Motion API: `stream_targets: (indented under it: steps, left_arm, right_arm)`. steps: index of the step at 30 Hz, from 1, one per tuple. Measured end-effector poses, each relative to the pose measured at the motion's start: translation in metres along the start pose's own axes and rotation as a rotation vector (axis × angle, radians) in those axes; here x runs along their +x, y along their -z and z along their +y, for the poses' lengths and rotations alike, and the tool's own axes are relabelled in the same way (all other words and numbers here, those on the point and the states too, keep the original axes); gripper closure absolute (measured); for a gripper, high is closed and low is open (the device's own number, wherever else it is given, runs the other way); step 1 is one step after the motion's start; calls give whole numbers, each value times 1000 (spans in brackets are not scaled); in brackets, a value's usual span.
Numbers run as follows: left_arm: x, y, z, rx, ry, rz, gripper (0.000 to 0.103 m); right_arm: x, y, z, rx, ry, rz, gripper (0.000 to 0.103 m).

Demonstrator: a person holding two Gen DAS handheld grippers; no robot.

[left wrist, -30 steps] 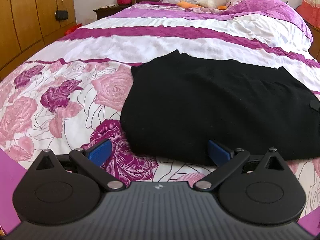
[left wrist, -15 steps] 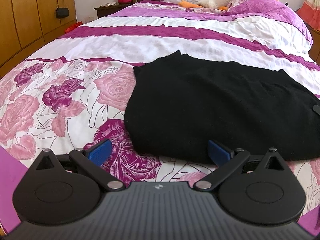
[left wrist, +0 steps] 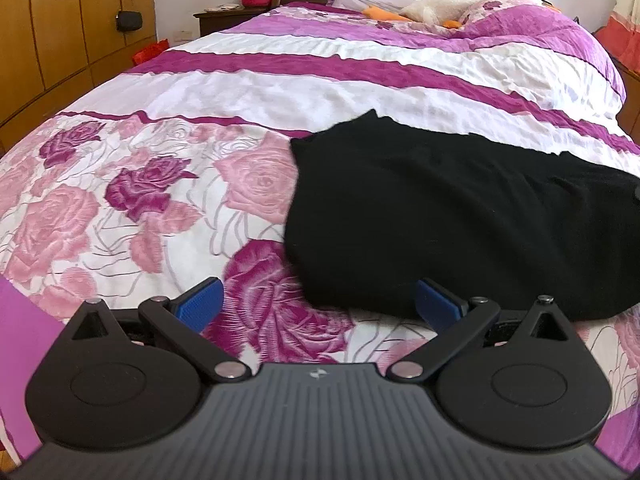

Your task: Fold small clothes

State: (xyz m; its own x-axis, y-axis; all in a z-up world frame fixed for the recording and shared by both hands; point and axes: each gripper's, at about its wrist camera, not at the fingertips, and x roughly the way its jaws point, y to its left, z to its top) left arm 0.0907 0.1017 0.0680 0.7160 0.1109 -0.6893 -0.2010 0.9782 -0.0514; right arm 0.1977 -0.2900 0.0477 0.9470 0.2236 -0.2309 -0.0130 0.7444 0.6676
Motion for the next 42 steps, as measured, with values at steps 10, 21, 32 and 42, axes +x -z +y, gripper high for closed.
stream_targets:
  steps: [10,21,32,42]
  left_arm:
    - [-6,-1,22,-39,-12,-9,0]
    - [-4,-1,44,-77,-24,-12,0]
    - [0,4,72,-125,-40,-9,0]
    - [3,6,89,-180,-27,-16,0]
  right_arm:
    - [2,-6,45,-79,-54,-23,86]
    - [17,8,121,-203,-153,3,93]
    - [50,71,190,-322,-236,132,94]
    - [77,135,206,-440,-271,388,93]
